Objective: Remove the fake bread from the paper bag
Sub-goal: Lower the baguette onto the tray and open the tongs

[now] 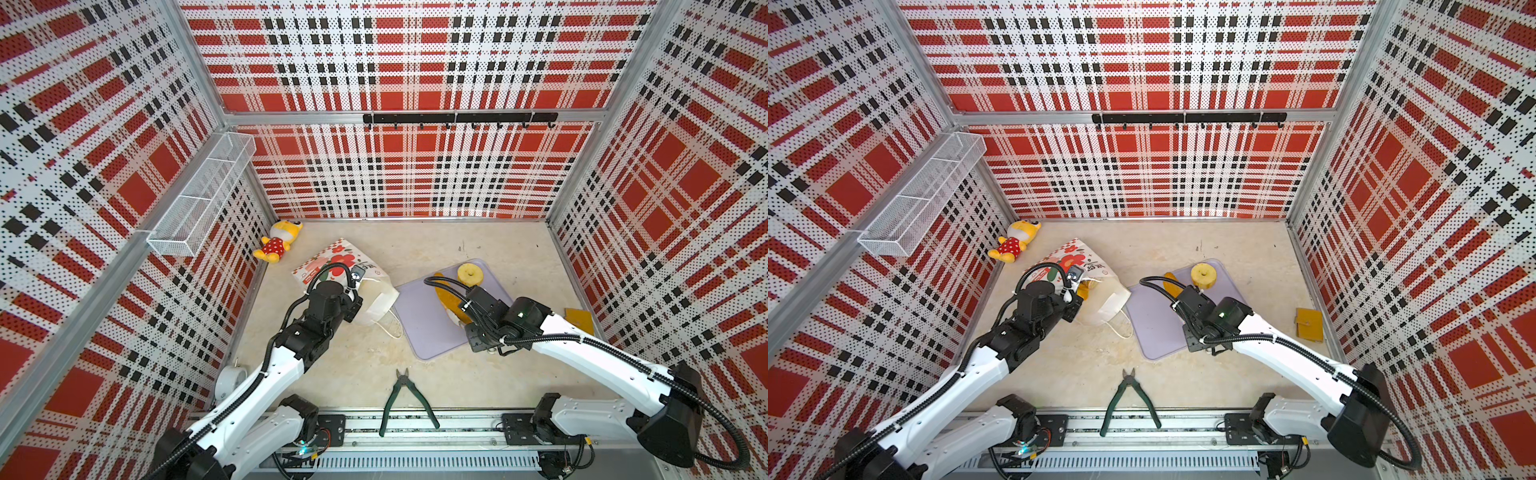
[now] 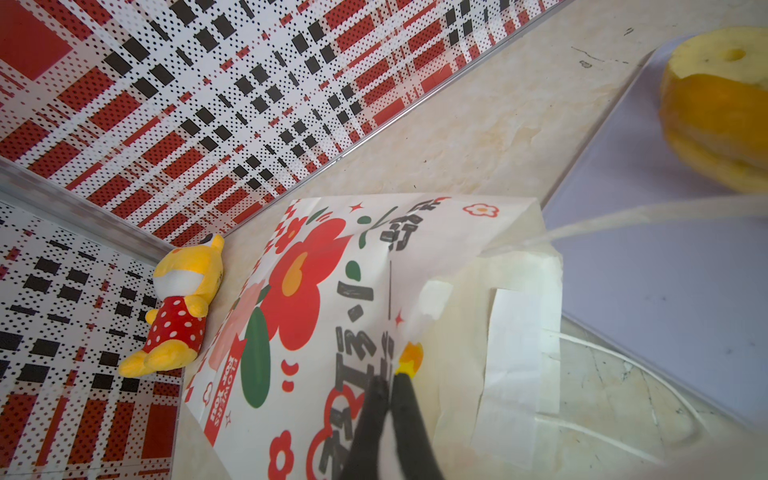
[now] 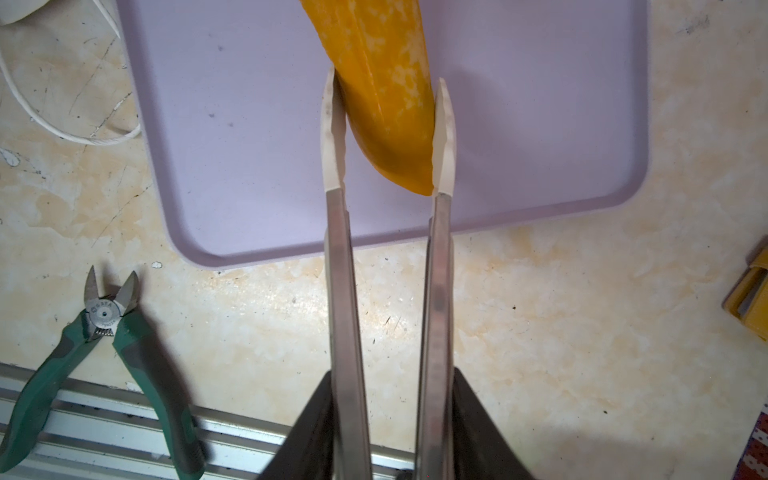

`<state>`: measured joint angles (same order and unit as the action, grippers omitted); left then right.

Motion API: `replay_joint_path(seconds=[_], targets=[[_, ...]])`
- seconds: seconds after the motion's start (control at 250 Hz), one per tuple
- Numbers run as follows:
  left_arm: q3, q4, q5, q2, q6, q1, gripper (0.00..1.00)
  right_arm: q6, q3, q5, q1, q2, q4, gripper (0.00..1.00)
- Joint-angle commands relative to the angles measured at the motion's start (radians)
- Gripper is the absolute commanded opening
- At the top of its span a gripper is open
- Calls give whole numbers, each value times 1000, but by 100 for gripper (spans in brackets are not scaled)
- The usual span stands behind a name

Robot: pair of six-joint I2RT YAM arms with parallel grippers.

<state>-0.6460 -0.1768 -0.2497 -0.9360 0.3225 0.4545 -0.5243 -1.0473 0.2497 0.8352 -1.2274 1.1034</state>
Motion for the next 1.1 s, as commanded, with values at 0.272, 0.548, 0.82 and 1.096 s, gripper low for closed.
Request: replay_joint_path(seconds=[0.272,0.548,0.82,1.096], targets=[[26,2,12,26,0,-10,0,20,-59,-32,-41,3,-8,46],[32,8,13,28,1,-12,0,51,-84,-79,-95,47,-9,46],[43,14,15,31,-1,-12,0,72,-106,-94,-163,88,23,43],[43,17,16,31,-1,-13,0,120,-166,-96,-192,32,6,29]])
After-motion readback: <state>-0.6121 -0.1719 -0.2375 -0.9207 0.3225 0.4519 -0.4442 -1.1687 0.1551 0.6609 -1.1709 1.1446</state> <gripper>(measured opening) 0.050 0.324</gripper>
